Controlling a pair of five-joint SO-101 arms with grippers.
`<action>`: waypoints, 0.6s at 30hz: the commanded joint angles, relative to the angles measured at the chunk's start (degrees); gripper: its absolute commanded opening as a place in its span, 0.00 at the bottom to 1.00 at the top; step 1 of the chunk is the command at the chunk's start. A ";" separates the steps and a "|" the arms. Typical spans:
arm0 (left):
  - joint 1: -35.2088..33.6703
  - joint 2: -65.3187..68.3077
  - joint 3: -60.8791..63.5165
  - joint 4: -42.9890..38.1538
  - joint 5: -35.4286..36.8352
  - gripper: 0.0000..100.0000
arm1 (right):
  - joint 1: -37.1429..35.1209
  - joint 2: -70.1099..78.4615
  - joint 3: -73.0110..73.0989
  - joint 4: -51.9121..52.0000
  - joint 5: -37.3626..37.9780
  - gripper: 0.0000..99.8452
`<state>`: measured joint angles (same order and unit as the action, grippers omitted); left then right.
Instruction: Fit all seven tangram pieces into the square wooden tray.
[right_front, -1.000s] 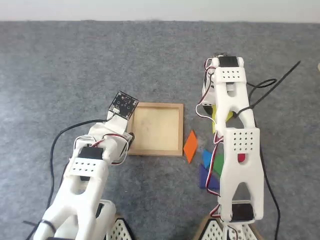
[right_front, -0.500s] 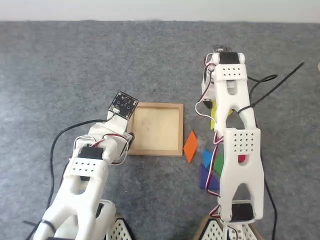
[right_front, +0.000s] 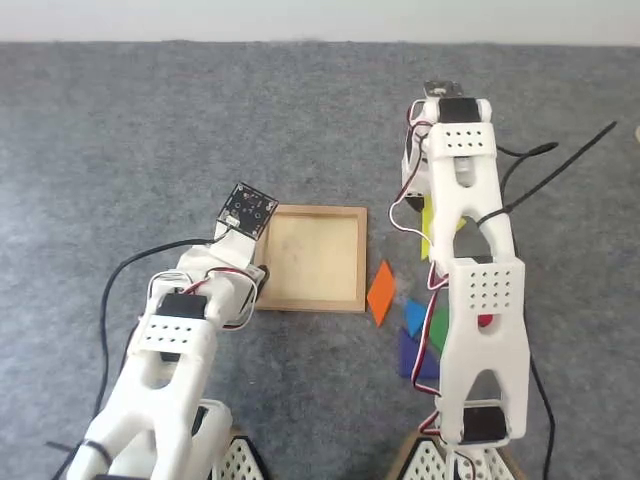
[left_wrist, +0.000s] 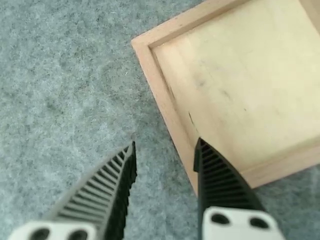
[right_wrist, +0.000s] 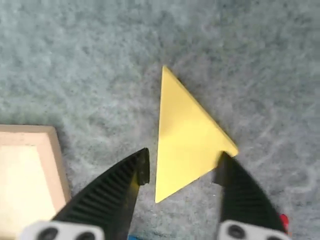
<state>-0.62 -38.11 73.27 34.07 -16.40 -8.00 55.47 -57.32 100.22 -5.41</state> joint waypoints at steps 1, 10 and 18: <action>-0.44 -2.02 -0.57 0.18 -0.44 0.18 | -0.04 -0.48 -0.53 -0.31 -0.62 0.34; -0.44 -2.02 -0.57 0.18 -0.44 0.18 | -0.40 3.74 0.00 -3.74 -3.87 0.34; -0.44 -2.02 -0.57 0.18 -0.44 0.18 | 1.89 5.93 -1.41 -3.38 -3.16 0.34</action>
<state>-0.62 -38.11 73.27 34.07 -16.40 -7.74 61.71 -56.97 97.41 -8.48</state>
